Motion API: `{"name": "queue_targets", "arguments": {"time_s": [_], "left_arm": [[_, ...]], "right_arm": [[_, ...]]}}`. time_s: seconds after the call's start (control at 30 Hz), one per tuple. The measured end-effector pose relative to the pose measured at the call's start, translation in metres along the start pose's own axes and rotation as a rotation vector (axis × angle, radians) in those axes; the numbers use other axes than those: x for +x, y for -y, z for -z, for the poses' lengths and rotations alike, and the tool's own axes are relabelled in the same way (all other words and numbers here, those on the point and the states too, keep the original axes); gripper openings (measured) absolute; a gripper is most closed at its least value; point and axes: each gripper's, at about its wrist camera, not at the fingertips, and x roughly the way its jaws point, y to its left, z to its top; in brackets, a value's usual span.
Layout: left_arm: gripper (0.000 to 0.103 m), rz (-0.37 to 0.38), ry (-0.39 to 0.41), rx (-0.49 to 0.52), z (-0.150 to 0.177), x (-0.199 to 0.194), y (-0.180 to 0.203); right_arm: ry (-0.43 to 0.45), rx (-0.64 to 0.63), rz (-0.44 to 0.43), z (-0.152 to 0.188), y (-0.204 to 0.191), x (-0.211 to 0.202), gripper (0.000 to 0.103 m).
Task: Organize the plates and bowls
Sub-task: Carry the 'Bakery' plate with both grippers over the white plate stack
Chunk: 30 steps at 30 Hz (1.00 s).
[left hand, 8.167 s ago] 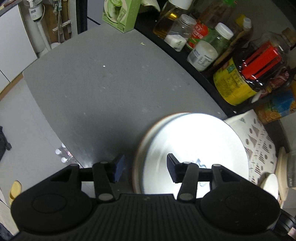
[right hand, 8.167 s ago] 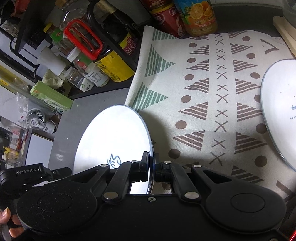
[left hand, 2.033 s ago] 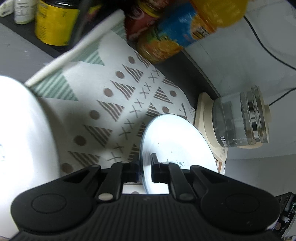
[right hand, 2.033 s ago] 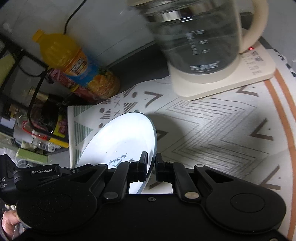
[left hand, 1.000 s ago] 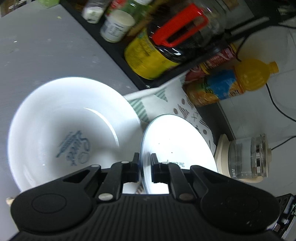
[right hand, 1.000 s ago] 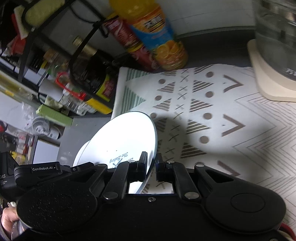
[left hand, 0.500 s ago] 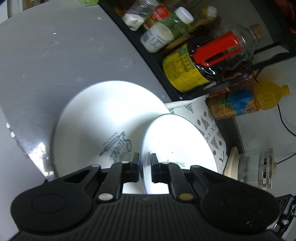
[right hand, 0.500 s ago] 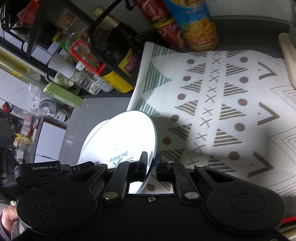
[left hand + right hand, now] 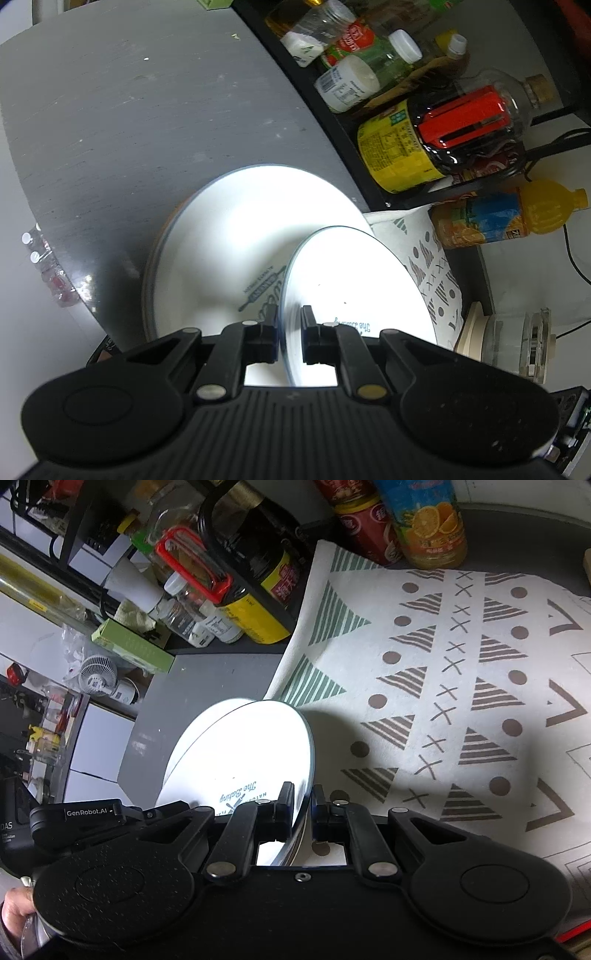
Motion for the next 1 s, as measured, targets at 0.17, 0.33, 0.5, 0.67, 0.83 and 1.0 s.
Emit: {"name": "queue_targets", "arguments": {"time_s": [0.17,0.33,0.5,0.67,0.83,1.0], "left_arm": [[0.009,-0.012,-0.006,-0.013,-0.001,0.003,-0.008],[0.009,-0.026,-0.017,-0.019,-0.001,0.006,-0.014],[0.009,-0.045,-0.029,-0.024,0.0,0.011,-0.019],[0.01,-0.058,-0.035,-0.02,0.0,0.015,-0.023],[0.01,-0.059,-0.037,-0.017,-0.002,0.016,-0.024],[0.012,-0.077,-0.037,0.001,-0.004,0.019,-0.023]], "right_arm": [[-0.014,-0.009,0.007,0.003,-0.004,0.007,0.009],[-0.018,-0.016,0.012,0.003,-0.007,0.011,0.009],[-0.023,-0.026,0.019,0.005,-0.009,0.015,0.009],[-0.027,-0.029,0.022,0.007,-0.011,0.017,0.009],[-0.026,-0.023,0.025,0.007,-0.011,0.019,0.009],[-0.022,-0.012,0.034,0.009,-0.011,0.021,0.007]]}}
